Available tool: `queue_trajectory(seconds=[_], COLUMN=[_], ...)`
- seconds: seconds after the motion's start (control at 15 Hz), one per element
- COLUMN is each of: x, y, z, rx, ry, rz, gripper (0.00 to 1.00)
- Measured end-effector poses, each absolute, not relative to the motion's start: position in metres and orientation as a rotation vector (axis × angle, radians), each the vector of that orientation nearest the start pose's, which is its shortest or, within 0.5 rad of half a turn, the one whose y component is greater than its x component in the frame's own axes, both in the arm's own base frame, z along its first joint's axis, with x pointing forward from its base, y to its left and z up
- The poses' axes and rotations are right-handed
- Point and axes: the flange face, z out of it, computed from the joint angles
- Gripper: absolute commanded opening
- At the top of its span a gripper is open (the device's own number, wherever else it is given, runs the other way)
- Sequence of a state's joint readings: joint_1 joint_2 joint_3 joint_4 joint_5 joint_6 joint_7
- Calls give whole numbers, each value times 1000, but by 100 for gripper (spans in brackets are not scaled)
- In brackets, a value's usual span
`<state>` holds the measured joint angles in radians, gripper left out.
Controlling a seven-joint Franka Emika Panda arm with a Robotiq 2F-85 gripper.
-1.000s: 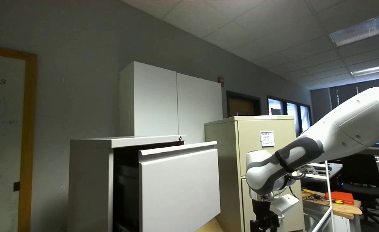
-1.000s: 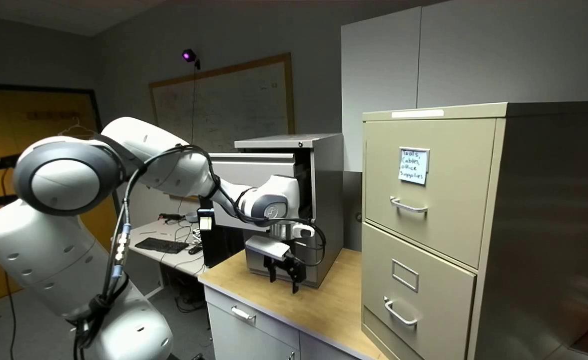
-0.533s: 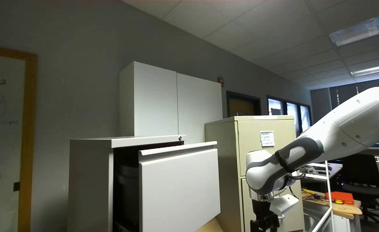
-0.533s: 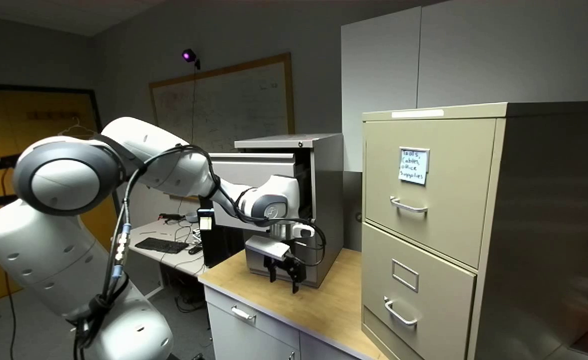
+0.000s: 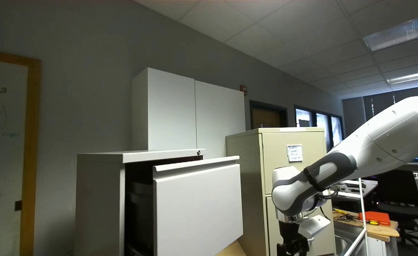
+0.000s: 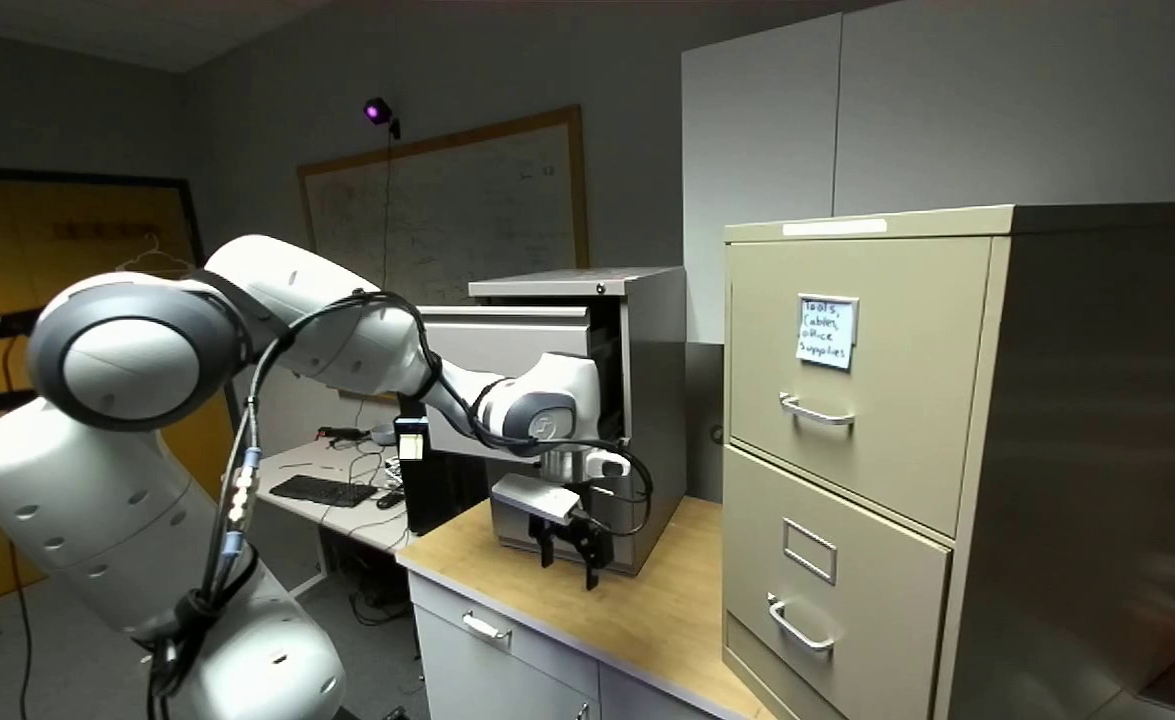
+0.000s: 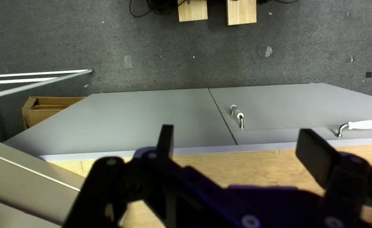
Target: Close the top drawer on the left
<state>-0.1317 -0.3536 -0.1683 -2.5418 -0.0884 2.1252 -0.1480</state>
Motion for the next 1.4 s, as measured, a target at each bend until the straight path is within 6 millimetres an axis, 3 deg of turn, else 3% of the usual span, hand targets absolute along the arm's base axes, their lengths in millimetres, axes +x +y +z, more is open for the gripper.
queue_trajectory(seconds=[0.4, 0.73, 0.8, 0.93, 1.13, 1.4], x=[402, 417, 419, 421, 416, 393], y=[-123, -92, -82, -62, -32, 0], z=[395, 429, 439, 461, 492, 523], rx=[-3160, -3168, -3169, -3162, -3133, -3035], ry=[159, 214, 208, 184, 153, 166], rz=[-87, -342, -410, -559, -797, -1120], gripper=[100, 100, 75, 68, 45, 13])
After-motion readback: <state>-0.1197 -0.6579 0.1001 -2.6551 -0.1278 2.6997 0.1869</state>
